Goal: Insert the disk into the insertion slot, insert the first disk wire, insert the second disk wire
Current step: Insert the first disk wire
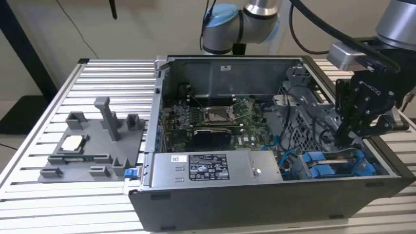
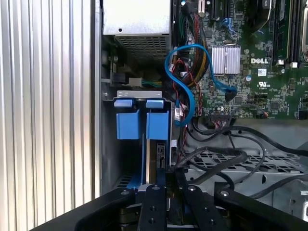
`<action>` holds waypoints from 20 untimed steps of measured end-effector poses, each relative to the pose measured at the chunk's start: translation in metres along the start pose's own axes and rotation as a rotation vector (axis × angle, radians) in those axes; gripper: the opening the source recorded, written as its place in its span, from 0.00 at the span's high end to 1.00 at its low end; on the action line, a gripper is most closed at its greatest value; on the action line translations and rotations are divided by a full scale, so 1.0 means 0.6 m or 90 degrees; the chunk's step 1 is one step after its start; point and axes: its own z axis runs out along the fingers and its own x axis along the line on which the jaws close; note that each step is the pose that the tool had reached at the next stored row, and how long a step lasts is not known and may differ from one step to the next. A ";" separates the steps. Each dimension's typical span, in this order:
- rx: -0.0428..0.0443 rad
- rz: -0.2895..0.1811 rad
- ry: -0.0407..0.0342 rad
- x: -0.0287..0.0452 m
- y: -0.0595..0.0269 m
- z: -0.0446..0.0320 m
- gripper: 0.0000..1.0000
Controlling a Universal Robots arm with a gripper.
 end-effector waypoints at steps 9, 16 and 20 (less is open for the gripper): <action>-0.0055 0.000 0.0004 0.000 -0.008 0.004 0.81; -0.0057 0.000 0.0003 0.000 -0.011 0.008 0.81; -0.0021 -0.002 -0.0006 0.002 -0.011 0.011 0.81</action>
